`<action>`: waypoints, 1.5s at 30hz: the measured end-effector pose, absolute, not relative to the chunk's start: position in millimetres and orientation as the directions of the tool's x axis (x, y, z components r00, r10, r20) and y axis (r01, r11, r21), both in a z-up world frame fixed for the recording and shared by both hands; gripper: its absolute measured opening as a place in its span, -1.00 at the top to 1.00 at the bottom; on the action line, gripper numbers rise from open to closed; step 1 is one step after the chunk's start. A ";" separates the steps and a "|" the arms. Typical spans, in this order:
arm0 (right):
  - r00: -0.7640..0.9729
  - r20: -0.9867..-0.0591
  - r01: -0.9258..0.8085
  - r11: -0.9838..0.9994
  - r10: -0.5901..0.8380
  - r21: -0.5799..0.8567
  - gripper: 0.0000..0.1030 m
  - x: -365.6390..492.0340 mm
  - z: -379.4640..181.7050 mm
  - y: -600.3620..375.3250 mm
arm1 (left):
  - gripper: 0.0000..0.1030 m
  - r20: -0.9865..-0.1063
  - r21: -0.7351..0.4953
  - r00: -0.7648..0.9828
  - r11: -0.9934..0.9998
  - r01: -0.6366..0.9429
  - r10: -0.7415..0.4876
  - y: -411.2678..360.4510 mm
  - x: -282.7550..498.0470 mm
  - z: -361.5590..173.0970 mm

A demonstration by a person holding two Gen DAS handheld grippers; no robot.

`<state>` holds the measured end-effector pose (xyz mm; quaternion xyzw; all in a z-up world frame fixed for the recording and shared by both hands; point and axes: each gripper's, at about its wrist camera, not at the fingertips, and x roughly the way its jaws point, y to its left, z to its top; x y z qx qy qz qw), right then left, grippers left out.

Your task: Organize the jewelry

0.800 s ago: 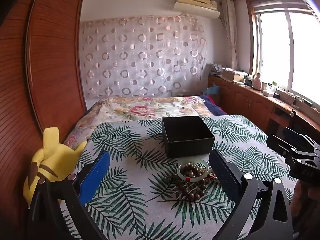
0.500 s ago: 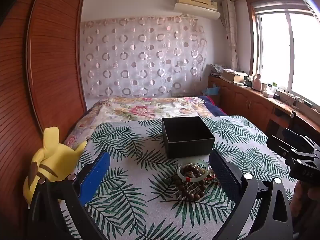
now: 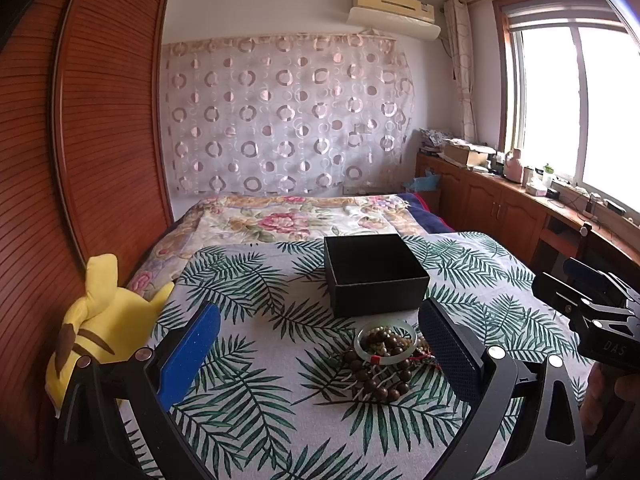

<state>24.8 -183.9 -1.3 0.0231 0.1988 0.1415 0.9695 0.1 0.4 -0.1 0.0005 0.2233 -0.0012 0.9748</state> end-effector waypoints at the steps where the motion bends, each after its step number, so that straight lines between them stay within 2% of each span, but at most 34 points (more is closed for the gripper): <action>1: 0.881 -0.379 -0.265 0.959 0.284 0.102 -0.95 25.0 -1.2 -184.2 | -0.86 -0.435 0.000 0.901 1.000 0.003 -0.003 0.4 0.0 -0.1; 45: 0.880 -0.379 -0.267 0.958 0.286 0.104 -0.95 24.3 0.9 -184.8 | -0.86 -0.408 0.004 0.913 1.000 0.002 0.000 1.0 -5.7 12.9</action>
